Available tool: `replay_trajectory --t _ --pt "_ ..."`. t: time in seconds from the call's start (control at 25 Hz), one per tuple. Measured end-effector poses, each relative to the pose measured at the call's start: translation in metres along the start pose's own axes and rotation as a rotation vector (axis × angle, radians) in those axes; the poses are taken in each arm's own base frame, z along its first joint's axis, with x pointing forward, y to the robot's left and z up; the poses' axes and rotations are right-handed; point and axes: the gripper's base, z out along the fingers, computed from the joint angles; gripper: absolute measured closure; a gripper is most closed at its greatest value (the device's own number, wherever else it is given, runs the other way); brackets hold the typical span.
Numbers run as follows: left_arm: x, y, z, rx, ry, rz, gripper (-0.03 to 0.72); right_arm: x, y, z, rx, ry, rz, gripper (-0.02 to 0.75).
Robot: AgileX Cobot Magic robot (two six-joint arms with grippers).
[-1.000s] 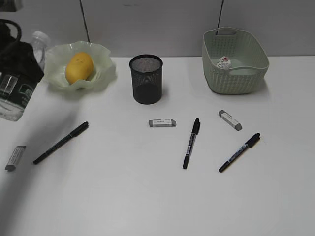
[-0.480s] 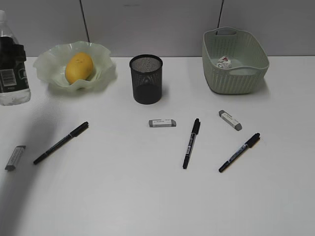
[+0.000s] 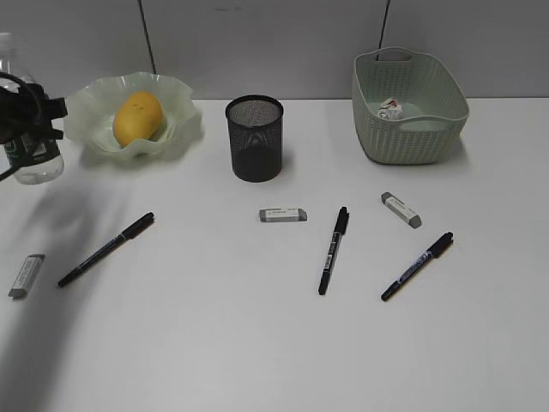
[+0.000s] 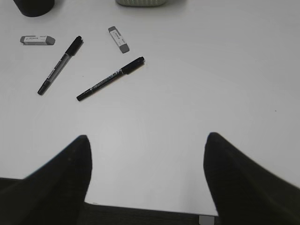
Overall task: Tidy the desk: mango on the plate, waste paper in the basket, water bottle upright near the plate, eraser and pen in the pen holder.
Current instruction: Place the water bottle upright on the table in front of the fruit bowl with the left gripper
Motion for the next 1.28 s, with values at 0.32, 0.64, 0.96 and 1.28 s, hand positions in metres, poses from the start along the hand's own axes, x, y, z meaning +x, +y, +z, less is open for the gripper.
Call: replay_trajectory --t 0.32,0.64,0.96,1.28 --pt "0.040 0.000 0.022 -0.032 -0.054 -0.074 0.195 0.000 0.000 0.000 0.000 0.000 0.000 0.153" --pt "0.063 -0.004 0.037 0.019 -0.137 0.004 0.195 0.000 0.000 0.000 0.000 -0.001 0.000 0.153" --pt "0.069 -0.004 0.041 0.022 -0.191 0.025 0.195 0.000 0.000 0.000 0.000 -0.001 0.000 0.153" --pt "0.067 -0.008 0.040 0.061 -0.214 0.052 0.067 0.000 0.000 0.000 0.000 -0.001 0.000 0.153"
